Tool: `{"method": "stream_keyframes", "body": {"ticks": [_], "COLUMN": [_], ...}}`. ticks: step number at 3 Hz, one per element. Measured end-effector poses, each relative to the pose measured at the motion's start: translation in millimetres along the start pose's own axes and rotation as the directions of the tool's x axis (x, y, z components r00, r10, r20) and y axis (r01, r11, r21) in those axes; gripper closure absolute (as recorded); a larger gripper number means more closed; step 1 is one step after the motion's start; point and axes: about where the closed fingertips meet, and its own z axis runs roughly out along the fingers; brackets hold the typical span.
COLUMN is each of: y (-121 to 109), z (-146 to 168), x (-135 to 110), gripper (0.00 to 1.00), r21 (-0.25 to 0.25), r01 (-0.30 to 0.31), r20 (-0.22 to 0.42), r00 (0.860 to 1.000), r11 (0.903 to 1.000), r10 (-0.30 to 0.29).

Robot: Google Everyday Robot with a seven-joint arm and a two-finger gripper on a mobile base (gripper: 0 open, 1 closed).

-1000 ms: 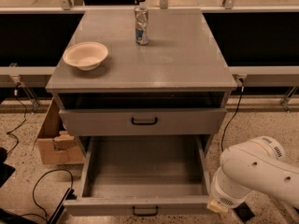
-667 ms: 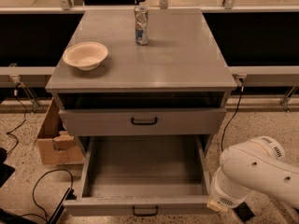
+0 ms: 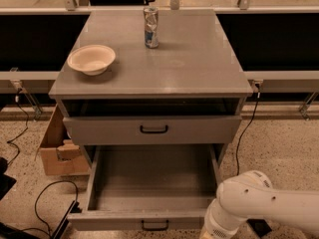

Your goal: Close middle drawer

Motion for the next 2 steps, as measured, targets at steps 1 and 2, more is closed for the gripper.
{"method": "stream_keyframes", "body": {"ticks": [1, 2], "y": [12.6, 10.7], "z": [62.0, 111.6], "x": [-23.8, -52.0], "gripper": [1.0, 1.0], "r21": [-0.061, -0.084], "r01": [0.008, 0.024], "r20": [0.067, 0.133], "r00": [0.998, 0.991], "r11": [0.9981, 0.9962], "r10": [-0.004, -0.013]}}
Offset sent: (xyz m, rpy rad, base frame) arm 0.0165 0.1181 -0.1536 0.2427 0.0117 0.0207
